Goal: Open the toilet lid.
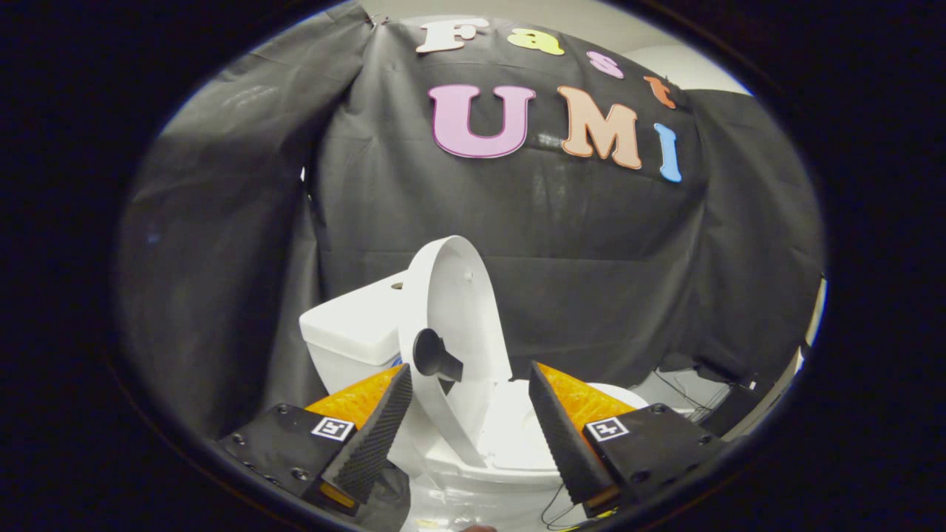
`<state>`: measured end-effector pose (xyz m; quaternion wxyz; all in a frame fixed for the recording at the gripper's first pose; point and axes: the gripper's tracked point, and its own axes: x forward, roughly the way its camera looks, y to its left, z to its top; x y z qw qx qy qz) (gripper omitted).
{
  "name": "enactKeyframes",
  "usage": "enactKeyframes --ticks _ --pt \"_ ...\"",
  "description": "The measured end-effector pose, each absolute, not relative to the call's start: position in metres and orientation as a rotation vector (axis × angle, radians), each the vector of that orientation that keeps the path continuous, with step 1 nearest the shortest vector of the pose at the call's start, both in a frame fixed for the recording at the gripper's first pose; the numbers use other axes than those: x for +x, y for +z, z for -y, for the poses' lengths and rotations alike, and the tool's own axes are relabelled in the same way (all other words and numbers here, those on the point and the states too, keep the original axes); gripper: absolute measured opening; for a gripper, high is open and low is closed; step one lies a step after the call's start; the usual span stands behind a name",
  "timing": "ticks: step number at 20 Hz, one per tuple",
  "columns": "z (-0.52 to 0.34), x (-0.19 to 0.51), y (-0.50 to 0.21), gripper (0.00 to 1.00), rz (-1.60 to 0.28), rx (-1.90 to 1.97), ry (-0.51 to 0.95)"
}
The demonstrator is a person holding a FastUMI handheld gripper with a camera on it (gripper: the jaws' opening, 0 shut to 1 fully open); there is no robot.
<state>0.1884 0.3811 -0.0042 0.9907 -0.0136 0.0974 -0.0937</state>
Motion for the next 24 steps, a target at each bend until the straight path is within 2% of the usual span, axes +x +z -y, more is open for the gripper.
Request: enactKeyframes --ticks 15,24 --pt "-0.325 0.145 0.032 0.98 -0.124 0.0 -0.184" --pt "-0.288 0.12 0.025 0.98 -0.14 -0.026 -0.09"
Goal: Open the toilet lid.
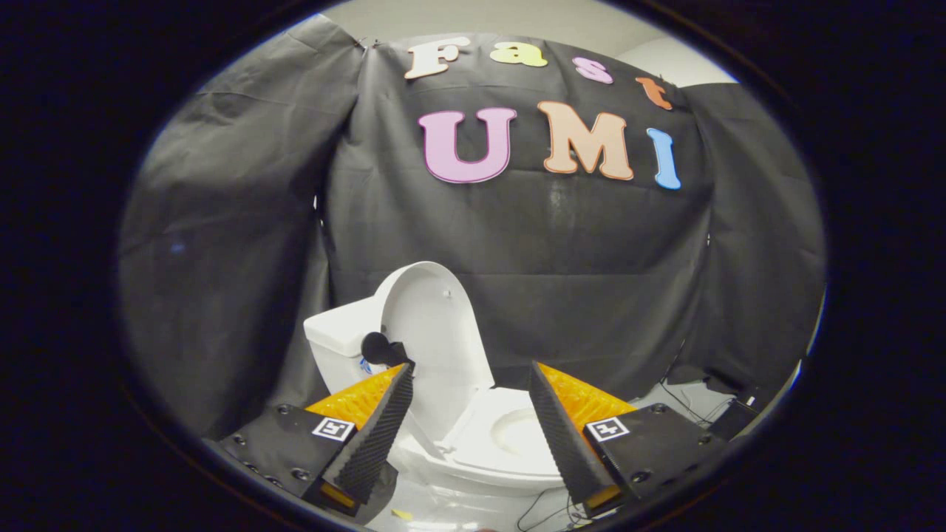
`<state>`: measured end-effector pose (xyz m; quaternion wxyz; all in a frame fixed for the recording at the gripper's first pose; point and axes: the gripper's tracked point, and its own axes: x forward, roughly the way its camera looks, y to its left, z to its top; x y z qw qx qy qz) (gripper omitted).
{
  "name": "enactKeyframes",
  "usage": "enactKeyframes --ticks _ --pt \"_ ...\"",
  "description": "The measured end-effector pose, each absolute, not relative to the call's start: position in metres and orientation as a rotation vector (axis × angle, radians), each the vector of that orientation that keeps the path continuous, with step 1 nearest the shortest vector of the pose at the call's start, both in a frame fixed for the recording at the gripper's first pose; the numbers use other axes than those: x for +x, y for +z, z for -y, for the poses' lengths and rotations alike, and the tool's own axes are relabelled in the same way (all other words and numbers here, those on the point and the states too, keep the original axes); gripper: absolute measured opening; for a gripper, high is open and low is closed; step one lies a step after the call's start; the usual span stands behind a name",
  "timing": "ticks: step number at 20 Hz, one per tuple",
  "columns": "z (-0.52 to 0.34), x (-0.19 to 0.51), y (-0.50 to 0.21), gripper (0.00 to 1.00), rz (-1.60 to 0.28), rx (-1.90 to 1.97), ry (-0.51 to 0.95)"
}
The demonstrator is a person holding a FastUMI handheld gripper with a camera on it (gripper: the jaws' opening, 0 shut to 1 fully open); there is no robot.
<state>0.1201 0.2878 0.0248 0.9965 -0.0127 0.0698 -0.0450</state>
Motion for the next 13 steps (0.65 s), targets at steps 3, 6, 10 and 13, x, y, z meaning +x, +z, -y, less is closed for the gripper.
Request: enactKeyframes --ticks 3,6,10,13 --pt "-0.267 0.112 0.013 0.98 -0.146 -0.03 -0.087" --pt "-0.25 0.109 0.002 0.98 -0.171 -0.032 -0.085" --pt "-0.231 0.105 0.002 0.98 -0.162 -0.043 -0.08" --pt "-0.222 0.107 -0.001 0.98 -0.148 -0.051 -0.074"
